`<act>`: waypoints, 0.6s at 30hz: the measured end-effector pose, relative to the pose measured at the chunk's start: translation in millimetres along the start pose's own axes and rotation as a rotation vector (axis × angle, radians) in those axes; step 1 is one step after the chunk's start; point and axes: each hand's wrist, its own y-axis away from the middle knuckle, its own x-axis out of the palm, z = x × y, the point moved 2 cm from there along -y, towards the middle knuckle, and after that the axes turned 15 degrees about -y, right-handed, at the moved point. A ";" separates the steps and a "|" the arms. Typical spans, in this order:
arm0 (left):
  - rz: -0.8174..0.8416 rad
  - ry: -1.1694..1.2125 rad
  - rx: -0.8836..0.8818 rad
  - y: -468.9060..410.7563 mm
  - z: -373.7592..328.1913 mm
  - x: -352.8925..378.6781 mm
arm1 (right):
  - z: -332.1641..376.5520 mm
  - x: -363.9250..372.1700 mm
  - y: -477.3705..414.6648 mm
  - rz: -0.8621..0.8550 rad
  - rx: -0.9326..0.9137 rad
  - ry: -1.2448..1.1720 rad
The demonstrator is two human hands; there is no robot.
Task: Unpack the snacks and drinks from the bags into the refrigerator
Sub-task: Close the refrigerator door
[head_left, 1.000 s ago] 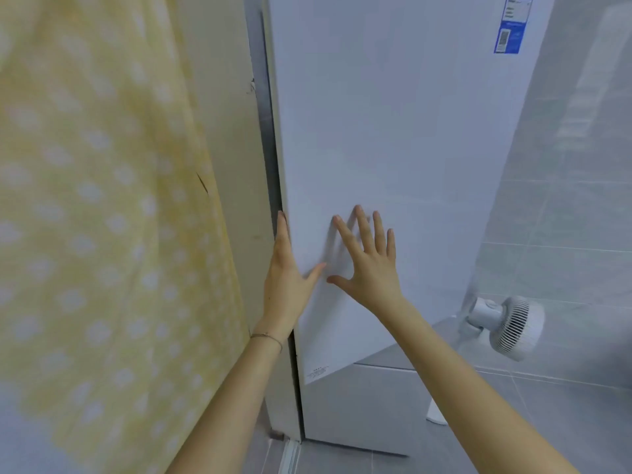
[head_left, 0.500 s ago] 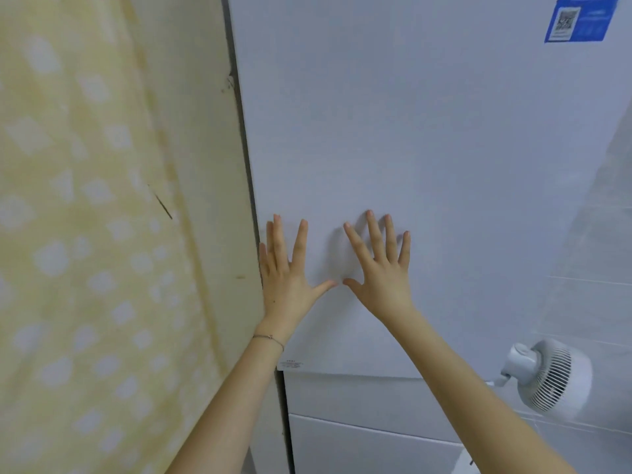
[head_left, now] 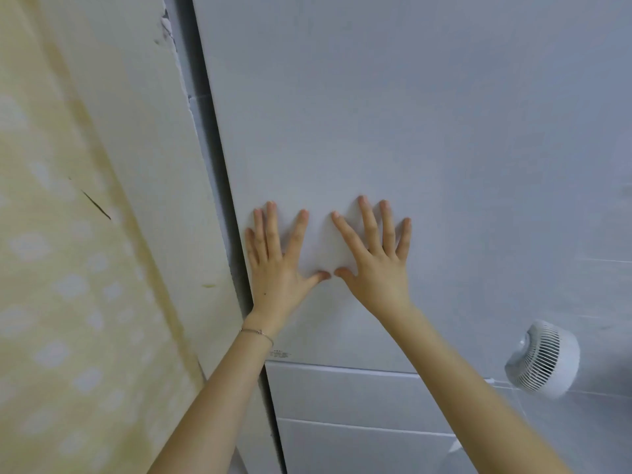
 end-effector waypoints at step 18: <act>0.105 0.225 0.111 21.0 -6.0 -51.7 | 10.1 -52.5 61.4 0.192 0.301 0.062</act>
